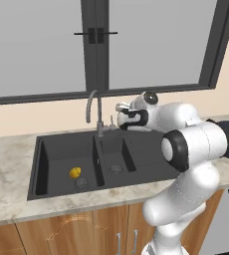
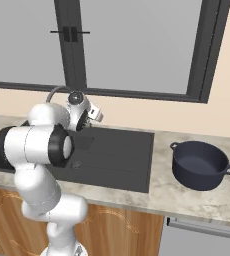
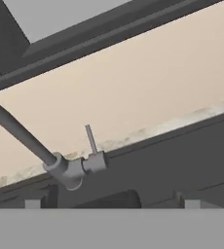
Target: Dump the lemon from the pot into the sink. Then turn on the water and wash the lemon. Then turn off the water and put the lemon back in the pot.
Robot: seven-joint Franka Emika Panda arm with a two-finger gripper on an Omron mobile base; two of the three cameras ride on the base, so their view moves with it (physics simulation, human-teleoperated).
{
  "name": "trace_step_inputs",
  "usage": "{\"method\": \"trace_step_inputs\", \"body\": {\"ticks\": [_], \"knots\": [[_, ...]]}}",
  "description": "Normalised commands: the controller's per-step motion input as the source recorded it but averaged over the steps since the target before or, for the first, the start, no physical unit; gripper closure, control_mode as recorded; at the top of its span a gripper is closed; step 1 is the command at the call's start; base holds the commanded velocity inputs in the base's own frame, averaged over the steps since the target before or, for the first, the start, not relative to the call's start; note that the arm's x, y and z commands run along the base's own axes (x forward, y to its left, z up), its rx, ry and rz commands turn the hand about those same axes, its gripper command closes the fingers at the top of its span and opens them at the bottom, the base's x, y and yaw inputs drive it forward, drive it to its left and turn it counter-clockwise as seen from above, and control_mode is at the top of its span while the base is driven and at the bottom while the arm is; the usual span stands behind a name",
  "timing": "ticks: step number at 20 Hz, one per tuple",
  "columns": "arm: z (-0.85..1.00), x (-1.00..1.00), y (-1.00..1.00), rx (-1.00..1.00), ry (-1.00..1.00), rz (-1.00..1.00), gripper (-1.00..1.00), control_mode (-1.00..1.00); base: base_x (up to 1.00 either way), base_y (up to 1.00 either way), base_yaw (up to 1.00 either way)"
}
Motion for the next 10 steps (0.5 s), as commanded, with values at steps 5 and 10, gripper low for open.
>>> {"method": "trace_step_inputs", "body": {"ticks": [5,10], "knots": [[0.48,-0.29,0.0,0.0,0.5,0.03,-1.0,-1.0,0.0,0.0,0.0],[0.13,-0.84,0.12,0.0,0.2,0.05,-1.0,-1.0,0.0,0.0,0.0]]}}
